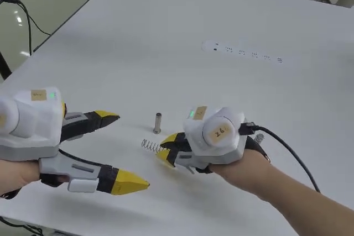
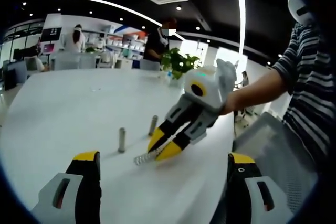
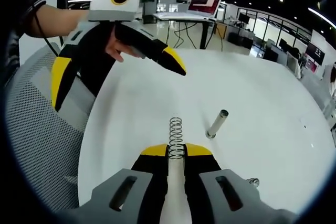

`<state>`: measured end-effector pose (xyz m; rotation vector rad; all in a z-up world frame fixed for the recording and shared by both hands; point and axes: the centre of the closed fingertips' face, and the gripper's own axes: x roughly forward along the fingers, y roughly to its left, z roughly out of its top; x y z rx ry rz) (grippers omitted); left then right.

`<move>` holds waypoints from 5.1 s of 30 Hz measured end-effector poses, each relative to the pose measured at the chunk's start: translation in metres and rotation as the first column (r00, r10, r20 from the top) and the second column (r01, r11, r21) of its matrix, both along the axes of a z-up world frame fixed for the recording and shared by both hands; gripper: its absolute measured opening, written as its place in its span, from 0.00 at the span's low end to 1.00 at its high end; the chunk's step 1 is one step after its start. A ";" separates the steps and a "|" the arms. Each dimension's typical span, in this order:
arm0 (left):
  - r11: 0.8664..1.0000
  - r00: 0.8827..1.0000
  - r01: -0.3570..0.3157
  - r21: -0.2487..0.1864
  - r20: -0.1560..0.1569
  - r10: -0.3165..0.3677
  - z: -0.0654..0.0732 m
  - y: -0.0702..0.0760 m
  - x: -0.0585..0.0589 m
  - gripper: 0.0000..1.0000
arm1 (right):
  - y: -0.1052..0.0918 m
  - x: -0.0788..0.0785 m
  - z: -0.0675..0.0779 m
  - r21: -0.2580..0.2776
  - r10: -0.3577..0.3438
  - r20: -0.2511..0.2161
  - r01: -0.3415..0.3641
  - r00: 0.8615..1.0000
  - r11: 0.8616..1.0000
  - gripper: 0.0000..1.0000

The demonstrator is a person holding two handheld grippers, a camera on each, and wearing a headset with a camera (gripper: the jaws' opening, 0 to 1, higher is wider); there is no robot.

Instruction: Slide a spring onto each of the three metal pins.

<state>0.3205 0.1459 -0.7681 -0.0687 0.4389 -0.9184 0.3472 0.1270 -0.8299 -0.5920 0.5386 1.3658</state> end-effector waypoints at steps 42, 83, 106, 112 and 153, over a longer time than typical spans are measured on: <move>0.980 0.980 0.196 -0.014 0.032 -0.196 0.003 -0.074 0.001 0.59 | -0.079 -0.025 0.050 0.027 0.108 0.072 -0.110 0.992 0.994 0.08; 0.946 0.945 0.321 -0.031 0.070 -0.319 0.010 -0.099 -0.008 0.04 | -0.076 -0.040 0.065 0.053 0.181 0.090 -0.186 0.979 0.981 0.08; 0.935 0.935 0.353 -0.028 0.061 -0.350 0.014 -0.097 -0.011 0.02 | -0.085 -0.043 0.055 0.054 0.125 0.015 -0.125 0.992 0.991 0.11; 0.931 0.930 0.365 -0.030 0.052 -0.363 0.012 -0.100 -0.015 0.02 | -0.081 -0.043 0.061 0.088 0.120 0.004 -0.120 0.993 0.989 0.09; 0.922 0.922 0.384 0.050 0.040 -0.386 -0.003 -0.106 -0.017 0.03 | -0.043 -0.054 0.101 0.141 0.201 0.029 -0.203 0.979 0.969 0.08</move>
